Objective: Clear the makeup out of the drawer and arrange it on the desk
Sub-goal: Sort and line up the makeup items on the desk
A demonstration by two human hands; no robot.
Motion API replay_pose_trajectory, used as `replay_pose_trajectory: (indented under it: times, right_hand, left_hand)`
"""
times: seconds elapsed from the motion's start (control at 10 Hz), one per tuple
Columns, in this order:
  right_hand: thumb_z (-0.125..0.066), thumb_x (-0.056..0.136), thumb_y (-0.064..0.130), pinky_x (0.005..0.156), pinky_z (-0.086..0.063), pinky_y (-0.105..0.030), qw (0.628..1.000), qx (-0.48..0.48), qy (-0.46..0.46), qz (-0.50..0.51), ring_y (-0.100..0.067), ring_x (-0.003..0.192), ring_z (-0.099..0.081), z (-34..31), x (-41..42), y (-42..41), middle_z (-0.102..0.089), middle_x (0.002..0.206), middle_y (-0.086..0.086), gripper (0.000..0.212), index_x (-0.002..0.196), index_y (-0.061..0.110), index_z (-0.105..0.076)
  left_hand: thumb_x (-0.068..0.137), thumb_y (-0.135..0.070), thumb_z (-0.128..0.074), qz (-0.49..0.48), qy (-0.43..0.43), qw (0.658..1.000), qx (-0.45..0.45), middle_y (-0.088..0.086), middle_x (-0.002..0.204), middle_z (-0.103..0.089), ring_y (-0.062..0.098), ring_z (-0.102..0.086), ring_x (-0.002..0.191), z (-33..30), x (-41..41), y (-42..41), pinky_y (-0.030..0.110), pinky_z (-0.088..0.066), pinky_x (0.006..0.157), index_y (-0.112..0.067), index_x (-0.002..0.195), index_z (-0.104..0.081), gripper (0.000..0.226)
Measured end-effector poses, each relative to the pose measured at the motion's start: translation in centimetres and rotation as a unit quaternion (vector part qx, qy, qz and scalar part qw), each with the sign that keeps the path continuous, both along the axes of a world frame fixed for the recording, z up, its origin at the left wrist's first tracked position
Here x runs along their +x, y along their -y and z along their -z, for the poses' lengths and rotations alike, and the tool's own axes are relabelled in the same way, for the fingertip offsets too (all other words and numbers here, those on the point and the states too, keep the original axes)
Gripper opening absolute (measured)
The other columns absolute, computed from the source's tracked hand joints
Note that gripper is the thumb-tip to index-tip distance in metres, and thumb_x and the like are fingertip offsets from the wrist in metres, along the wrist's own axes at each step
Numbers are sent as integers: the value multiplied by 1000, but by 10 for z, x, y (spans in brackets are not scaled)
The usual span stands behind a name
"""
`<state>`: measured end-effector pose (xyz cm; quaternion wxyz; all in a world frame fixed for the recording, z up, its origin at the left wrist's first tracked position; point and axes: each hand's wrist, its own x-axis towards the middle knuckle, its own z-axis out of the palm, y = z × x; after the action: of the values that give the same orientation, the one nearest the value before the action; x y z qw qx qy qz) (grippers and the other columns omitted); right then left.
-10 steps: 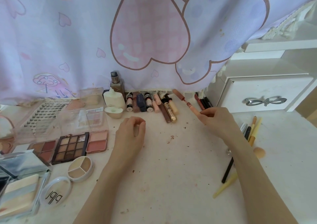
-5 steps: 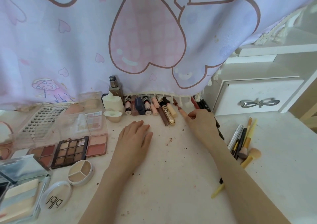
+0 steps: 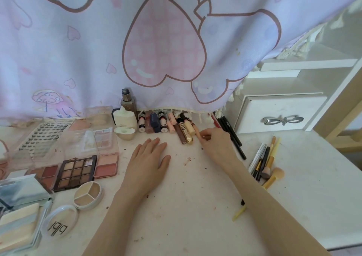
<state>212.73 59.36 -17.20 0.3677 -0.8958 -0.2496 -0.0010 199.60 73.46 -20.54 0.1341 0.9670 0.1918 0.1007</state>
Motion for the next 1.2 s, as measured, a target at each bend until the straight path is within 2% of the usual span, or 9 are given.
replay_pose_trajectory:
  times: [0.3,0.4,0.5,0.6,0.7,0.8,0.9,1.0,1.2]
  right_hand:
    - [-53,94,19,86,-36,-13,997,-10,-48,-52,-13,107,-58,-9,-7,27,-64,119,-2,29,119,11,-63]
    - [-54,93,15,87,-36,-10,997,-17,-34,-62,-10,104,-58,-8,-7,45,-65,118,-1,26,117,12,-65]
    - [-55,92,16,83,-39,-15,999,-27,19,-3,-13,93,-59,-9,-3,66,-68,107,-3,20,106,11,-69]
    - [-53,92,26,81,-43,-31,987,-96,49,117,-24,92,-59,-14,6,87,-67,96,-8,22,93,8,-65]
    - [-49,91,45,88,-36,-36,949,-251,56,184,-25,98,-57,-11,19,101,-64,98,-5,37,96,10,-62]
    - [-47,89,54,87,-34,-36,934,-302,39,189,-25,98,-58,-5,26,103,-62,93,-4,44,89,11,-59]
    - [-47,90,52,87,-34,-35,932,-304,36,196,-27,102,-56,-5,28,102,-59,97,-7,41,87,12,-53]
    - [-42,93,51,91,-33,-35,915,-342,34,211,-27,107,-53,-6,29,101,-59,110,-8,44,102,10,-57]
    - [-41,93,34,86,-32,-34,933,-285,24,217,-28,101,-54,-8,30,95,-50,86,-4,28,78,11,-45]
  left_hand:
    - [97,-44,-21,6,-19,1000,13,-4,155,-16,15,-8,144,0,0,1,31,-1,117,-27,146,-24,51]
    - [99,-39,-25,5,-23,1000,14,-5,156,-14,13,-6,144,0,0,1,30,0,117,-27,146,-22,49]
    - [99,-38,-26,5,-19,1000,6,-5,156,-15,13,-6,144,0,0,1,31,-1,117,-27,146,-23,49]
    - [99,-38,-26,5,-18,1000,3,-5,156,-14,13,-6,144,1,-1,0,31,-1,117,-27,146,-24,49]
    - [99,-39,-26,4,-19,1000,5,-6,156,-14,12,-5,144,1,-1,0,30,-1,117,-28,146,-23,49]
    - [99,-39,-25,3,-22,1000,7,-6,156,-13,12,-5,144,0,0,0,30,0,117,-28,146,-22,49]
    - [99,-39,-25,4,-25,1000,7,-6,156,-13,12,-5,144,0,0,0,30,0,117,-28,146,-21,49]
    - [99,-39,-25,4,-24,1000,7,-6,156,-13,12,-5,144,1,0,-1,30,-1,117,-28,146,-22,49]
    - [99,-38,-27,4,-8,1000,2,-5,155,-16,12,-7,144,2,0,-1,30,-1,117,-27,146,-24,48]
